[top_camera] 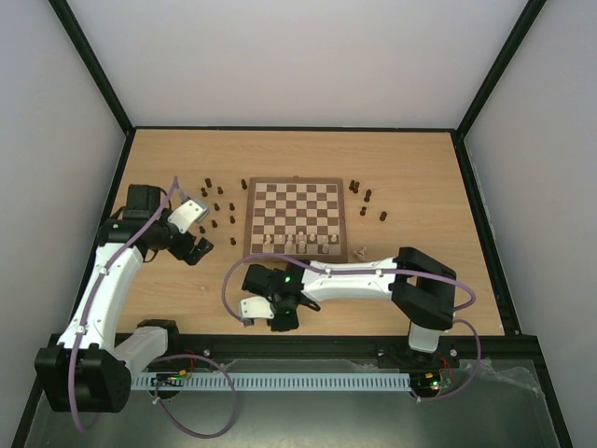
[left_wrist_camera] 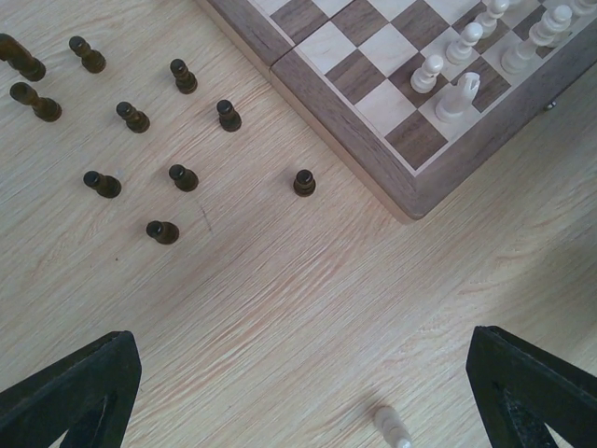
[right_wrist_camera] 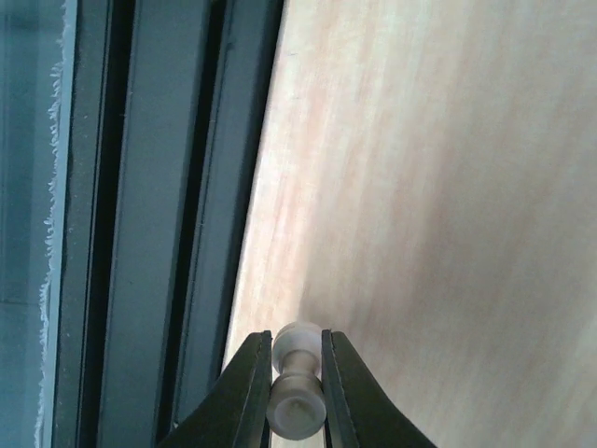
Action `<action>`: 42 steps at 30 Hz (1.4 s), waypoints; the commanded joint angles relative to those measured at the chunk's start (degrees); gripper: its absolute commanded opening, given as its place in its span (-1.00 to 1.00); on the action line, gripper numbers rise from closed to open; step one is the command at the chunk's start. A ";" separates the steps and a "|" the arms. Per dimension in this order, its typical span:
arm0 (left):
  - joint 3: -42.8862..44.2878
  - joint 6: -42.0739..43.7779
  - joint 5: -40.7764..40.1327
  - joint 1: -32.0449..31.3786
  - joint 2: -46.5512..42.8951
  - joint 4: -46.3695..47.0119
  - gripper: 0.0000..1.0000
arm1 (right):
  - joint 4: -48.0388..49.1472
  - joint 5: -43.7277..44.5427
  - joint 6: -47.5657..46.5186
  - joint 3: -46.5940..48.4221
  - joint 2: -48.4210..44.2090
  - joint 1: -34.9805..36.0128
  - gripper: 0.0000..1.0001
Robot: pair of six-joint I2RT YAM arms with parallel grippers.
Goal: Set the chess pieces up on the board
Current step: Pick up the chess piece at the center of the board, then place the chess piece on the chessboard.
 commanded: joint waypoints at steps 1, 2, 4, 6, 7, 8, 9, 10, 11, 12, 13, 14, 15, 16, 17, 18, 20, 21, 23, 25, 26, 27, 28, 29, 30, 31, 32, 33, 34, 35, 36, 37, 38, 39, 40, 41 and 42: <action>-0.68 1.03 1.76 0.56 0.90 0.36 0.98 | -4.96 1.02 -0.28 0.73 -5.49 -3.89 -0.86; -0.68 1.11 1.88 0.56 1.03 0.37 0.98 | -5.21 1.26 -0.08 0.64 -6.48 -5.31 -0.86; -0.68 1.31 2.01 0.56 1.31 0.37 0.98 | -5.18 2.72 -0.01 -0.21 -8.81 -7.99 -0.86; -0.66 1.54 2.06 0.56 1.53 0.39 0.98 | -5.56 3.53 0.19 -1.18 -11.28 -11.10 -0.85; -0.60 1.65 2.10 0.57 1.64 0.37 0.98 | -6.11 3.36 0.36 -1.52 -12.35 -12.97 -0.85; -0.51 1.76 2.11 0.63 1.83 0.41 0.98 | -6.64 3.12 0.53 -1.91 -13.29 -14.84 -0.85; -0.44 1.89 2.11 0.64 2.00 0.32 0.98 | -7.10 3.17 0.64 -2.33 -14.39 -16.58 -0.84; -0.28 2.00 2.07 0.64 2.11 0.22 0.98 | -7.44 3.52 0.66 -2.96 -15.04 -18.29 -0.84; -0.13 2.06 2.15 0.65 2.24 0.20 0.98 | -7.46 3.96 0.70 -3.54 -15.79 -19.76 -0.83; -0.09 2.12 2.25 0.60 2.37 0.19 0.98 | -7.57 4.33 0.74 -4.03 -16.31 -21.50 -0.83; 0.06 2.20 2.29 0.63 2.53 0.19 0.98 | -7.79 4.34 0.71 -4.41 -16.66 -23.23 -0.82; 0.18 2.23 2.55 0.60 2.68 0.20 0.98 | -7.86 4.26 0.78 -4.56 -16.68 -25.40 -0.82; 0.32 2.36 2.69 0.64 2.85 0.12 0.98 | -8.02 4.04 0.83 -4.59 -16.62 -27.18 -0.81; 0.37 2.43 2.80 0.60 2.95 0.18 0.98 | -8.34 3.84 0.77 -4.60 -16.29 -28.73 -0.80; 0.42 2.52 2.90 0.64 3.04 0.19 0.98 | -8.47 3.83 0.75 -4.60 -15.69 -30.06 -0.80; 0.45 2.52 2.98 0.65 3.13 0.22 0.98 | -8.51 3.74 0.70 -4.61 -15.12 -31.31 -0.80; 0.46 2.71 3.29 0.65 3.22 0.24 0.98 | -8.70 3.70 0.66 -4.57 -13.92 -33.23 -0.80; 0.39 2.74 3.38 0.65 3.26 0.16 0.98 | -8.61 3.68 0.66 -4.52 -13.27 -33.99 -0.80; 0.37 2.90 3.34 0.65 3.35 -0.10 0.98 | -8.66 3.61 0.62 -4.43 -12.30 -35.17 -0.80; 0.25 3.08 3.25 0.65 3.23 -0.37 0.98 | -8.38 4.03 0.66 -4.56 -11.76 -35.76 -0.80; 0.16 3.13 3.17 0.61 3.12 -0.42 0.98 | -8.40 4.30 0.59 -4.62 -11.53 -35.96 -0.80; 0.11 3.14 3.08 0.60 2.99 -0.40 0.98 | -8.29 4.53 0.53 -4.60 -11.27 -36.08 -0.80; 0.15 3.18 2.94 0.64 2.87 -0.50 0.98 | -8.22 4.95 0.57 -4.52 -11.02 -36.25 -0.80; 0.19 3.16 2.98 0.65 2.79 -0.55 0.98 | -8.22 5.08 0.60 -4.46 -10.67 -36.40 -0.80; 0.20 3.18 2.94 0.61 2.82 -0.55 0.98 | -8.22 5.32 0.56 -4.43 -10.54 -36.57 -0.80; 0.24 3.18 2.94 0.64 2.83 -0.55 0.98 | -8.03 5.78 0.57 -4.42 -10.31 -36.77 -0.80; 0.16 3.25 2.98 0.65 2.83 -0.59 0.98 | -7.98 6.01 0.57 -4.35 -10.13 -37.07 -0.80; 0.05 3.24 2.99 0.65 2.90 -0.53 0.98 | -7.87 6.10 0.55 -4.34 -10.03 -37.62 -0.80; -0.02 3.20 2.94 0.65 2.91 -0.38 0.98 | -7.74 6.20 0.57 -4.26 -9.88 -38.18 -0.80; -0.13 3.21 2.98 0.63 3.06 -0.22 0.98 | -7.77 6.14 0.53 -4.18 -9.75 -38.81 -0.80; -0.22 3.24 3.01 0.64 3.08 -0.20 0.98 | -7.59 6.00 0.49 -4.22 -9.76 -39.47 -0.80; -0.32 3.27 3.03 0.65 3.09 -0.11 0.98 | -7.29 5.76 0.44 -4.31 -9.87 -40.09 -0.80; -0.37 3.27 3.06 0.65 3.09 0.00 0.98 | -7.00 5.53 0.45 -4.45 -9.97 -40.63 -0.80; -0.41 3.26 3.03 0.59 3.16 0.08 0.98 | -6.75 5.33 0.48 -4.62 -10.04 -41.06 -0.80; -0.42 3.21 3.00 0.64 3.18 0.15 0.98 | -6.54 5.04 0.48 -4.77 -10.05 -41.38 -0.80; -0.34 3.20 3.06 0.65 3.23 0.11 0.98 | -6.26 4.75 0.53 -4.94 -10.12 -41.58 -0.80; -0.26 3.22 3.03 0.64 3.34 0.15 0.98 | -6.04 4.57 0.61 -5.06 -10.13 -41.65 -0.80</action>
